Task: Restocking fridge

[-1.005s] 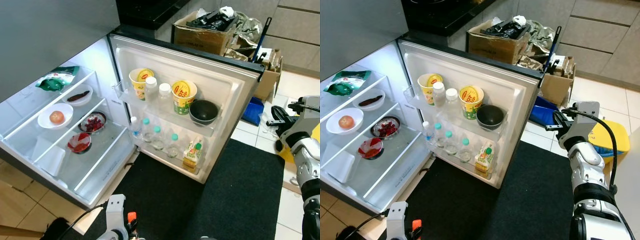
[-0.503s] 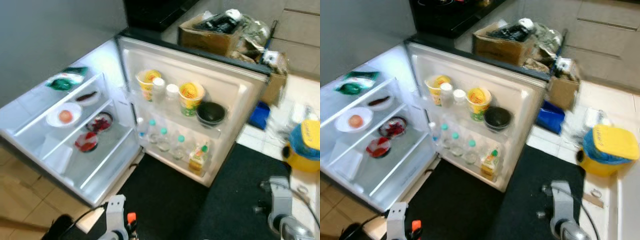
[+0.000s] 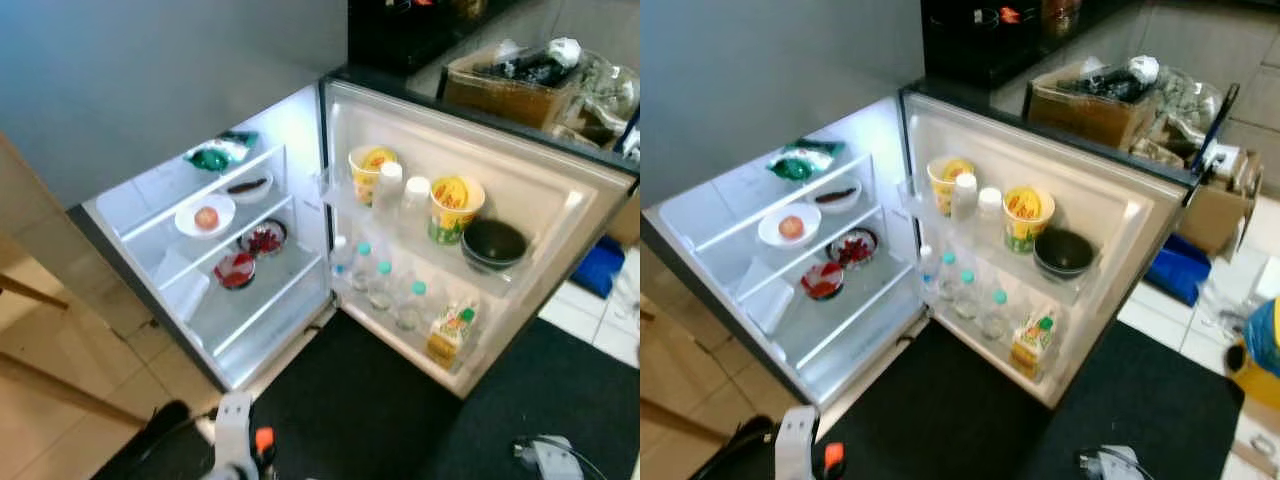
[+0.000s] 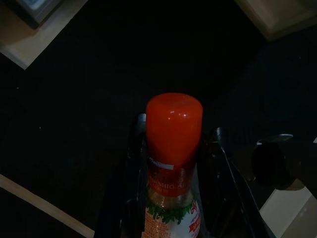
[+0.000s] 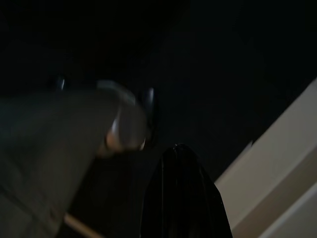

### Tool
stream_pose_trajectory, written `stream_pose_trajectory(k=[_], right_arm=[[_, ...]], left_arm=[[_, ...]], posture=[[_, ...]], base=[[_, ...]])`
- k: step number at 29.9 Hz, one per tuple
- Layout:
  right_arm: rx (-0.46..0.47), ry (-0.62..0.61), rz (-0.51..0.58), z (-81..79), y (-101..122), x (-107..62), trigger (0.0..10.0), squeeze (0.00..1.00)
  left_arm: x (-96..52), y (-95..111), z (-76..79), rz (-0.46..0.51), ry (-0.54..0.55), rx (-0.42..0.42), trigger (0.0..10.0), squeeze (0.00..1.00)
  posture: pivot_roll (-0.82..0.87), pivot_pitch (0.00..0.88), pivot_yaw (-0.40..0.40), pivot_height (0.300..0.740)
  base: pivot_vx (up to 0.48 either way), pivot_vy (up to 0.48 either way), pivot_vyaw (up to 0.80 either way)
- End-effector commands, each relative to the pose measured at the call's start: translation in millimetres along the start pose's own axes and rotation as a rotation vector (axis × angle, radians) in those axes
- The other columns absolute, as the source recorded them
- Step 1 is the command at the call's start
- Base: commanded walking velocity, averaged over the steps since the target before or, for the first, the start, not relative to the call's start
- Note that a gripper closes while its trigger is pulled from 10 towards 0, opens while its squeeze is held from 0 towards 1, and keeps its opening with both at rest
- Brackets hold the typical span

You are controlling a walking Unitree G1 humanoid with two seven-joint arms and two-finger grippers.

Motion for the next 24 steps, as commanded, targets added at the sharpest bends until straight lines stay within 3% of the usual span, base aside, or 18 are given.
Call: stream_pose_trajectory(k=[1, 16, 24], right_arm=[[0.004, -0.005, -0.011, 0.2, -3.5, -0.2, 10.0, 0.0], [0.007, 0.018, 0.0, -8.1, -0.5, 1.7, 10.0, 0.0], [0.005, 0.019, -0.008, -7.4, -4.5, 0.9, 10.0, 0.0]], left_arm=[[-1.1, -3.0, -1.3, -0.013, -0.003, 0.009, 10.0, 0.0], [-2.3, -6.9, -3.5, -0.026, 0.005, 0.007, 10.0, 0.0], [-1.6, -2.6, -5.4, -0.004, 0.027, -0.018, 10.0, 0.0]], posture=[[-0.05, 0.054, 0.01, 0.74], [-0.05, 0.057, 0.011, 0.74], [-0.05, 0.057, 0.011, 0.74]], base=[[0.0, -0.27, 0.0], [0.0, -0.426, 0.0], [0.0, 0.0, 0.0]])
Point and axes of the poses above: a point about 5 cm out from each wrist's last joint towards the gripper, its own x axis pointing out of the wrist towards the gripper, its own y axis along the axis of the wrist's last joint, z = x × y, the point moved 6 cm from there along x, pointing out of the wrist towards the gripper, and after that the axes turned 5 degrees about x, right-handed, at the moved point
